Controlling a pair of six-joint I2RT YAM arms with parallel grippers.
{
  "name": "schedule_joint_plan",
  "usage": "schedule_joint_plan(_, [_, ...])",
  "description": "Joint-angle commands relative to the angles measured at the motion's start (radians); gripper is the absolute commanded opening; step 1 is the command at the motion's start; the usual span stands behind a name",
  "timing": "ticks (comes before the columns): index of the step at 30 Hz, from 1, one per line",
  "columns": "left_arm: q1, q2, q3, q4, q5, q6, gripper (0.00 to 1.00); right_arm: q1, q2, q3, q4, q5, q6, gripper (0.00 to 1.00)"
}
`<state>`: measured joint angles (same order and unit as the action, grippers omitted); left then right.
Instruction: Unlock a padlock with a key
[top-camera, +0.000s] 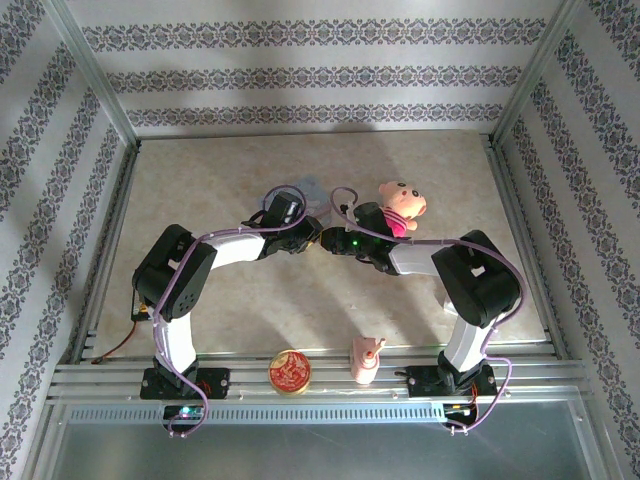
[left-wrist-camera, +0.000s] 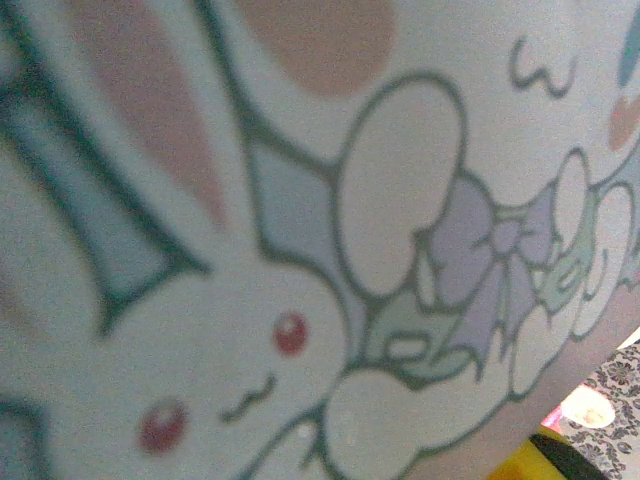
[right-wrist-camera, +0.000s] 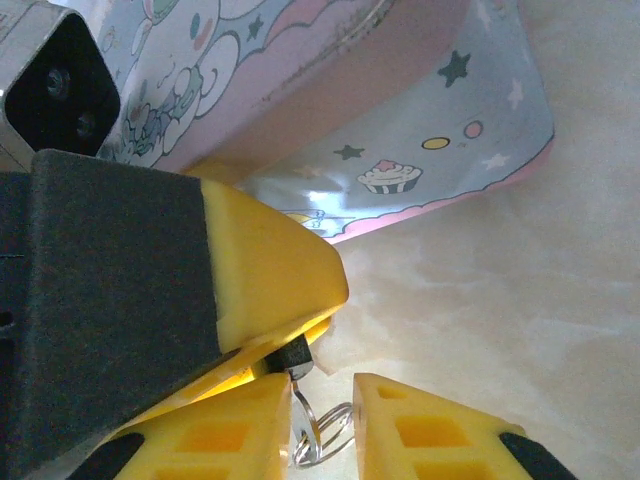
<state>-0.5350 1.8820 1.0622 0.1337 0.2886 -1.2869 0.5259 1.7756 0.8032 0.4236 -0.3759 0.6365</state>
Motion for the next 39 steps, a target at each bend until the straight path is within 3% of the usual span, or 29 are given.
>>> schedule_joint_plan(1, [-0.002, -0.015, -0.019, 0.021, 0.092, -0.043, 0.00, 0.003, 0.022, 0.024, 0.035, -0.021, 0.019, 0.23])
schedule_joint_plan(11, [-0.002, -0.023, -0.021, 0.030, 0.094, -0.034, 0.00, -0.002, 0.037, 0.020, 0.073, -0.040, 0.084, 0.08])
schedule_joint_plan(19, [-0.002, -0.028, -0.030, 0.055, 0.108, -0.029, 0.00, -0.013, 0.062, 0.008, 0.142, -0.063, 0.282, 0.00])
schedule_joint_plan(23, [-0.003, -0.032, -0.030, 0.071, 0.117, -0.024, 0.00, -0.015, 0.087, -0.016, 0.182, -0.057, 0.452, 0.00])
schedule_joint_plan(29, [-0.002, -0.031, -0.022, 0.078, 0.127, -0.017, 0.00, -0.018, 0.155, -0.062, 0.403, -0.094, 0.638, 0.00])
schedule_joint_plan(39, [-0.002, -0.030, -0.031, 0.096, 0.134, -0.022, 0.00, -0.024, 0.253, -0.088, 0.636, -0.117, 0.798, 0.00])
